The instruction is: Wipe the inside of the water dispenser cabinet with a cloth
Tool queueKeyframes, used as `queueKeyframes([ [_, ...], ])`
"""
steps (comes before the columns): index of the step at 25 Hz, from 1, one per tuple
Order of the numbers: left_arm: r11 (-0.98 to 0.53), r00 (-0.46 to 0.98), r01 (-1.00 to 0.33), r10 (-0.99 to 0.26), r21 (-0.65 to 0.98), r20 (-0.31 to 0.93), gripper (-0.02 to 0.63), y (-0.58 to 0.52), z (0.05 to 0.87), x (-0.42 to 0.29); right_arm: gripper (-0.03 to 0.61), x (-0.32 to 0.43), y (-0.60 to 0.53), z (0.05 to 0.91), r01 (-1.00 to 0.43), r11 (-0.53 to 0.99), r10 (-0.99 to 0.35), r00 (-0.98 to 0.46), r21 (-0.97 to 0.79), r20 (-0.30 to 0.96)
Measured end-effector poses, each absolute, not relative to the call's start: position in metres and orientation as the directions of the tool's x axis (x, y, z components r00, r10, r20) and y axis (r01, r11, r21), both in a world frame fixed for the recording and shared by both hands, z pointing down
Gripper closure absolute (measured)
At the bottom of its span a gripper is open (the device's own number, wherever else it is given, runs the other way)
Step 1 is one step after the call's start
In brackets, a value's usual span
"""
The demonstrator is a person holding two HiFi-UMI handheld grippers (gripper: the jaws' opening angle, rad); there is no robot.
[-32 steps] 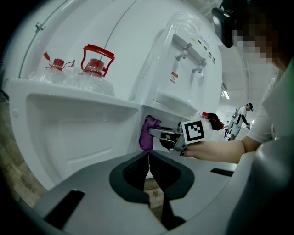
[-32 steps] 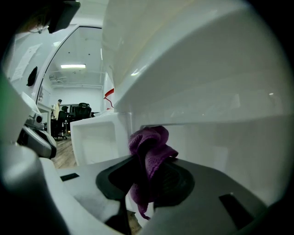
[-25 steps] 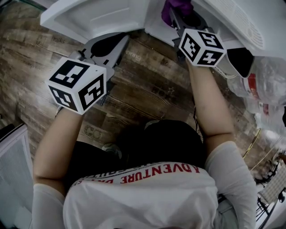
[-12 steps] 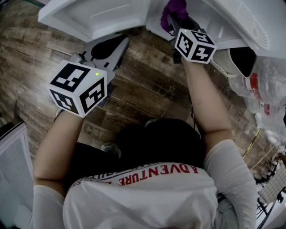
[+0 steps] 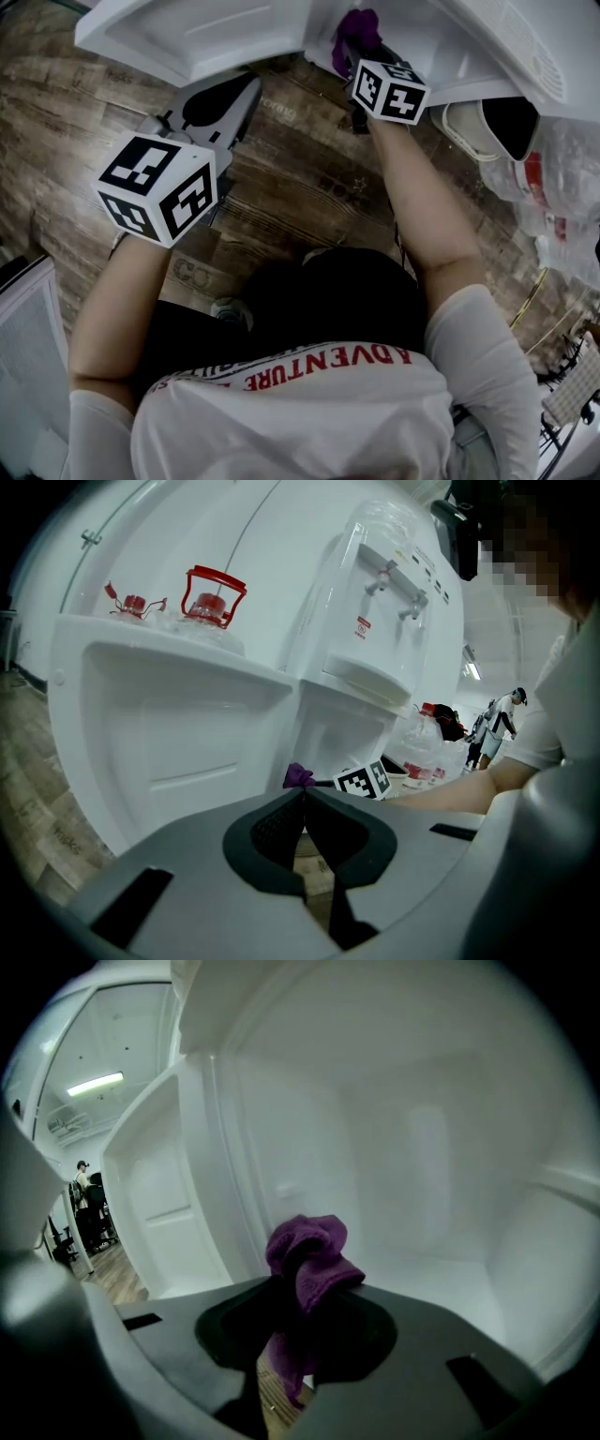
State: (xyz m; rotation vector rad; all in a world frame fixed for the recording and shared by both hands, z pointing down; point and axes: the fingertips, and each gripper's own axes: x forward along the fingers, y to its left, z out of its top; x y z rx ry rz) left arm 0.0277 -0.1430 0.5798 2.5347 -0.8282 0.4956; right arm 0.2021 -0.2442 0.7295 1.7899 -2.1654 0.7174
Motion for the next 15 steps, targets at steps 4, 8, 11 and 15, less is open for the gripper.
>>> queueKeyframes([
  [4, -0.740, 0.759, -0.614, -0.460, 0.274, 0.460, 0.586, -0.140, 0.582, 0.029, 0.474, 0.202, -0.245, 0.752, -0.970, 0.099, -0.826, -0.203, -0.220, 0.525],
  [8, -0.744, 0.759, -0.610, -0.451, 0.272, 0.469, 0.586, -0.138, 0.585, 0.030, 0.474, 0.199, -0.249, 0.760, -0.971, 0.082, -0.815, -0.195, -0.225, 0.545],
  [11, -0.742, 0.757, -0.612, -0.449, 0.275, 0.475, 0.586, -0.138, 0.588, 0.030, 0.474, 0.199, -0.252, 0.762, -0.970, 0.064, -0.812, -0.187, -0.234, 0.553],
  [15, -0.740, 0.757, -0.613, -0.451, 0.276, 0.472, 0.586, -0.140, 0.588, 0.029, 0.474, 0.202, -0.252, 0.766, -0.973, 0.059, -0.809, -0.179, -0.225, 0.559],
])
